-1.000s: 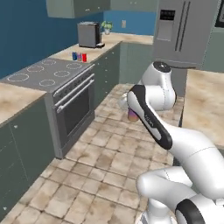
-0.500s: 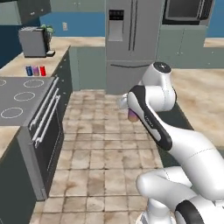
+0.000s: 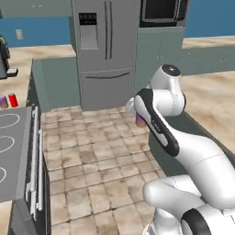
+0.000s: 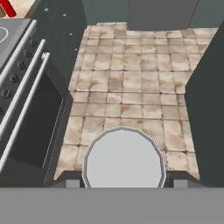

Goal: Four empty soda cans are scattered around the kitchen. Gather all the cans and cluster them next to the stove for recycling.

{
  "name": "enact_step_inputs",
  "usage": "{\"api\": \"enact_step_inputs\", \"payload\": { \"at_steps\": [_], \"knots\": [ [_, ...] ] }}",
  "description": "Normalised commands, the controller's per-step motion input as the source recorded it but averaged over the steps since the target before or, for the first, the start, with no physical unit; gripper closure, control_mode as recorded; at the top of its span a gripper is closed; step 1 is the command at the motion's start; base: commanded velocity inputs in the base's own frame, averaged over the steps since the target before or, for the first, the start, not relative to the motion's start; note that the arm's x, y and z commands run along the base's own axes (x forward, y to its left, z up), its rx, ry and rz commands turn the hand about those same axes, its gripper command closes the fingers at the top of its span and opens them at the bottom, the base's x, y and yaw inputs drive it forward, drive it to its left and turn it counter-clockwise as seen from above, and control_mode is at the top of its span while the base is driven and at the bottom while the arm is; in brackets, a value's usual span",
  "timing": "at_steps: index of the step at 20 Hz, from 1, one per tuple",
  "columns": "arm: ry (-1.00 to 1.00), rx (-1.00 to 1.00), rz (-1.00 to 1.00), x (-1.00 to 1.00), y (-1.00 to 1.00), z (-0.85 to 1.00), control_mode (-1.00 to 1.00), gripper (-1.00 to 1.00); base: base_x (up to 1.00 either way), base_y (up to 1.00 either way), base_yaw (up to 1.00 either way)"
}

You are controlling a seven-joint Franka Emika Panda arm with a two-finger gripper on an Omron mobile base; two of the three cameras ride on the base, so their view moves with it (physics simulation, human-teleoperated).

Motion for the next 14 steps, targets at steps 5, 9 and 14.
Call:
{"api": "enact_step_inputs", "payload": {
  "at_steps": [5,9,14],
  "knots": [
    [0.0,0.0,0.0,0.0,0.0,0.0,1.0,1.0,1.0,0.0,-0.15],
    [0.0,0.0,0.0,0.0,0.0,0.0,1.0,1.0,1.0,0.09,0.03],
    [0.0,0.0,0.0,0.0,0.0,0.0,1.0,1.0,1.0,-0.1,0.6]
  ]
}}
